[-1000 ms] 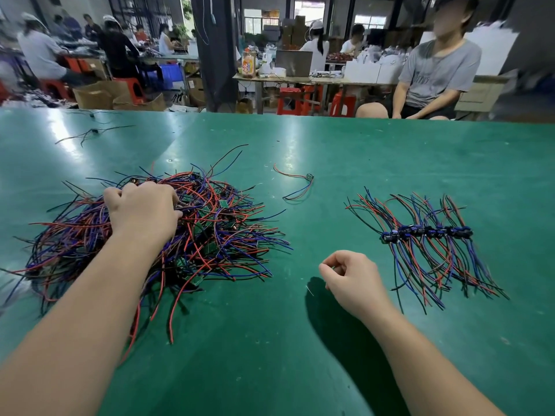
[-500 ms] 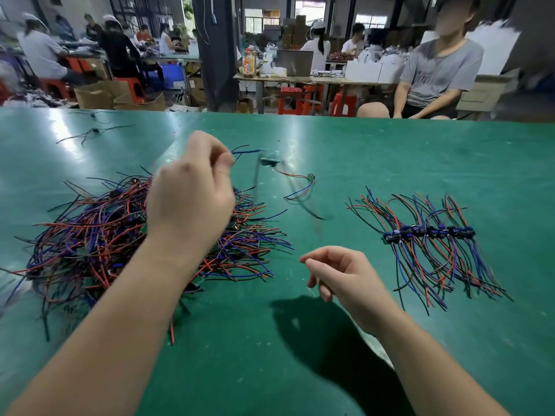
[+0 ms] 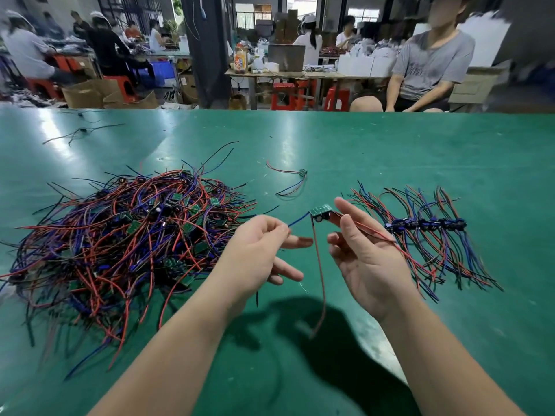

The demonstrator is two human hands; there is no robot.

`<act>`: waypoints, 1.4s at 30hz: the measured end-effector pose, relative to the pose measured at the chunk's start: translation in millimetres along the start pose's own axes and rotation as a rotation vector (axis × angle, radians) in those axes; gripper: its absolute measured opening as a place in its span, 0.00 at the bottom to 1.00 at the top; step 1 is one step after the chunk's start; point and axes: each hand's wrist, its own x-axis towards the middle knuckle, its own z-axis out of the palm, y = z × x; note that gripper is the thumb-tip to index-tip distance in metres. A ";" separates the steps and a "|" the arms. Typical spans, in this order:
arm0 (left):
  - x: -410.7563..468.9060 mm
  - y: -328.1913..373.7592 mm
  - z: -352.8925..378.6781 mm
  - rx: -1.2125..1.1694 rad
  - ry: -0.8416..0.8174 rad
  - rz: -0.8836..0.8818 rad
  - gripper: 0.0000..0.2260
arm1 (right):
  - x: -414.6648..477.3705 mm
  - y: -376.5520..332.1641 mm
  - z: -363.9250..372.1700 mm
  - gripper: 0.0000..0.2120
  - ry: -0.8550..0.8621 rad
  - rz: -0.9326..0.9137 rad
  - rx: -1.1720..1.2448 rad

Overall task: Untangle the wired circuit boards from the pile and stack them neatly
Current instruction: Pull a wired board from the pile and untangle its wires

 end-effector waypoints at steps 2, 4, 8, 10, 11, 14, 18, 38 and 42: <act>-1.3 -2.5 0.8 -0.052 -0.077 -0.067 0.07 | 1.2 -1.8 -1.2 0.09 0.027 -0.025 -0.054; -1.7 -6.1 2.0 -0.103 -0.075 -0.124 0.07 | 2.6 -2.1 -5.3 0.06 0.041 -0.089 -0.197; -1.1 -16.3 1.3 -0.026 0.102 -0.139 0.15 | 4.1 -1.3 -11.2 0.05 -0.002 -0.218 -0.654; -3.7 -21.5 1.4 0.037 0.066 -0.069 0.18 | 3.4 0.5 -10.4 0.06 -0.123 -0.161 -0.741; -5.9 -24.1 2.2 0.030 0.011 -0.048 0.16 | 2.7 2.3 -9.8 0.07 -0.177 -0.133 -0.756; -7.7 -30.3 3.6 -0.039 -0.113 -0.047 0.04 | 4.1 7.7 -10.8 0.10 -0.183 -0.157 -0.798; -7.5 -30.0 0.9 -0.179 -0.220 -0.114 0.03 | 6.2 8.9 -12.2 0.03 -0.085 -0.016 -0.571; -11.1 -38.5 17.6 -0.258 -0.242 -0.184 0.02 | 27.3 -23.1 -41.2 0.04 0.265 0.196 -0.133; -13.1 -38.5 15.6 -0.255 -0.258 -0.196 0.02 | 28.5 -27.2 -46.2 0.03 0.300 0.174 -0.110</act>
